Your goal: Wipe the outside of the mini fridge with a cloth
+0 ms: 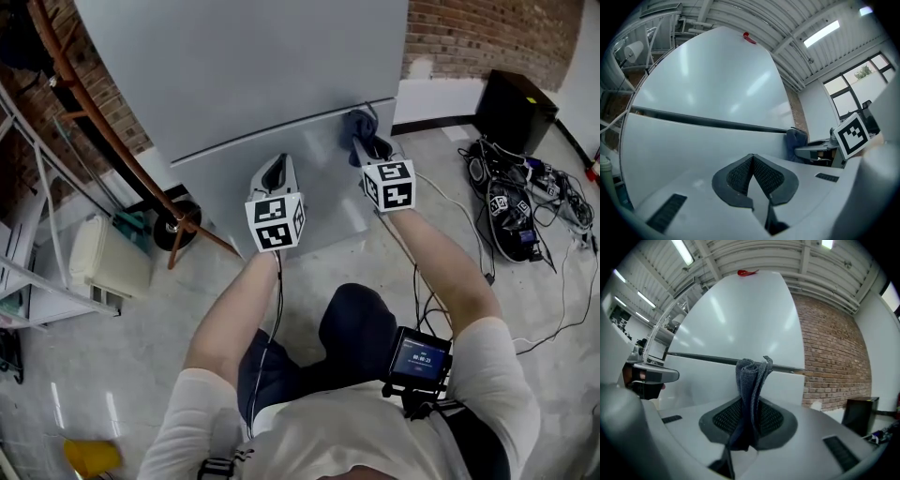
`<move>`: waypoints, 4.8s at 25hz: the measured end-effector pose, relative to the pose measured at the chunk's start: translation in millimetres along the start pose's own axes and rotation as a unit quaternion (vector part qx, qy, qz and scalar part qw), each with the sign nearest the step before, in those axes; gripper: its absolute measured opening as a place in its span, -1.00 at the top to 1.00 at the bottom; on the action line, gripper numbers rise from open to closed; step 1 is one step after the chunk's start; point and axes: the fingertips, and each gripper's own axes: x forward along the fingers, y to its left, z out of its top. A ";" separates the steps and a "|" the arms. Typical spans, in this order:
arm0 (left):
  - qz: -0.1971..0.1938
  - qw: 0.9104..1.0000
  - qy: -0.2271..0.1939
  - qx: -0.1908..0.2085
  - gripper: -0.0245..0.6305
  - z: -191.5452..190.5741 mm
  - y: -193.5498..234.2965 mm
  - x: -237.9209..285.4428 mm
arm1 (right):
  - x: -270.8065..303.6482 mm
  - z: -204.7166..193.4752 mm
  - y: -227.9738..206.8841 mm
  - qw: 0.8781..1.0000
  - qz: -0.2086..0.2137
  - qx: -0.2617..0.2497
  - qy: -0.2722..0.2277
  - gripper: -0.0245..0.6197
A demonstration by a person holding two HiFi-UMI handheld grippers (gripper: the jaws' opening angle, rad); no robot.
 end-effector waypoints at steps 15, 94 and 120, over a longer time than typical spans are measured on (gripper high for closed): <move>0.004 1.000 0.004 0.000 0.93 -4.6 -0.6 1.1 | -8.3 -9.6 -32.4 0.999 -0.038 0.024 0.004 0.68; 0.012 0.998 0.064 0.002 0.93 -74.1 -7.5 -3.7 | 0.3 -91.8 -17.0 0.999 -0.013 0.022 0.043 0.68; 0.118 0.989 0.093 -0.009 0.93 -107.4 129.6 -115.3 | 10.3 -80.3 255.3 0.979 0.200 -0.007 0.040 0.68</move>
